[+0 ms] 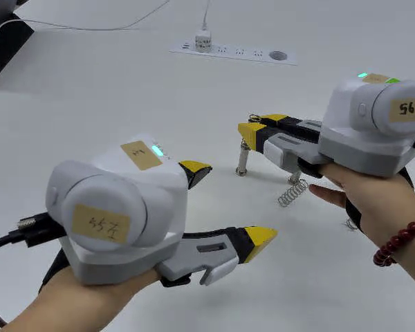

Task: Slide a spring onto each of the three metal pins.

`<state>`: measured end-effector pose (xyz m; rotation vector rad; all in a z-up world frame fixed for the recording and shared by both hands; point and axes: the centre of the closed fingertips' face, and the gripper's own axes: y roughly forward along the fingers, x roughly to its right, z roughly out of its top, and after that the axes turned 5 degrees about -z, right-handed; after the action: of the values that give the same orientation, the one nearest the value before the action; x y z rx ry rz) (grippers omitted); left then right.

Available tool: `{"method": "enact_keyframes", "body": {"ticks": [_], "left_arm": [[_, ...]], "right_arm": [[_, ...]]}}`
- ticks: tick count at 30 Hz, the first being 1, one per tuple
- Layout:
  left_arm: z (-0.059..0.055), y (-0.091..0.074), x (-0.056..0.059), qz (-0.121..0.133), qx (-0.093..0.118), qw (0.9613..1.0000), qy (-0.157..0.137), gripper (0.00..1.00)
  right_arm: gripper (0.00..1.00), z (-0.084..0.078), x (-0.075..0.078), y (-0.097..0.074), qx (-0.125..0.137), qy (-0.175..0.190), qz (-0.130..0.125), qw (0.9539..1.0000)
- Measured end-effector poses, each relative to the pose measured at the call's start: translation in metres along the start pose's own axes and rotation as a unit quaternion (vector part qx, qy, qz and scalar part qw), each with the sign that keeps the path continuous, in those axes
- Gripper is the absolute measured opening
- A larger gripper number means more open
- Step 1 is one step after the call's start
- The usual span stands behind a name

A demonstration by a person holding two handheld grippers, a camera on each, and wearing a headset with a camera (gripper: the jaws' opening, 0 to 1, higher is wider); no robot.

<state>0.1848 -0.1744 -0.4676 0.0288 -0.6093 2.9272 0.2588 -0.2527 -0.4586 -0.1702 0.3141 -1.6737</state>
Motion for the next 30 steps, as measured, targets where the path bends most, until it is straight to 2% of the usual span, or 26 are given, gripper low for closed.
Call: {"method": "enact_keyframes", "body": {"ticks": [4,7,14,18,30], "left_arm": [[0.001,0.0,0.0,0.0,0.002,1.0,0.0,0.65],[0.0,0.0,0.001,-0.002,-0.001,1.0,0.001,0.65],[-0.001,0.0,0.001,-0.002,-0.002,1.0,0.002,0.65],[0.0,0.0,0.001,-0.002,-0.001,1.0,0.001,0.65],[0.0,-0.001,0.0,-0.001,-0.001,1.0,0.001,0.64]], "right_arm": [[0.12,-0.007,-0.001,0.001,-0.011,-0.013,-0.002,0.9999],[0.12,-0.006,0.0,0.003,-0.009,-0.007,-0.005,0.9999],[0.12,-0.007,-0.002,0.005,-0.013,-0.021,-0.005,0.9997],[0.12,-0.012,-0.003,0.005,-0.022,-0.036,-0.005,0.9991],[0.12,-0.027,-0.003,0.01,-0.045,-0.041,-0.006,0.9981]]}}
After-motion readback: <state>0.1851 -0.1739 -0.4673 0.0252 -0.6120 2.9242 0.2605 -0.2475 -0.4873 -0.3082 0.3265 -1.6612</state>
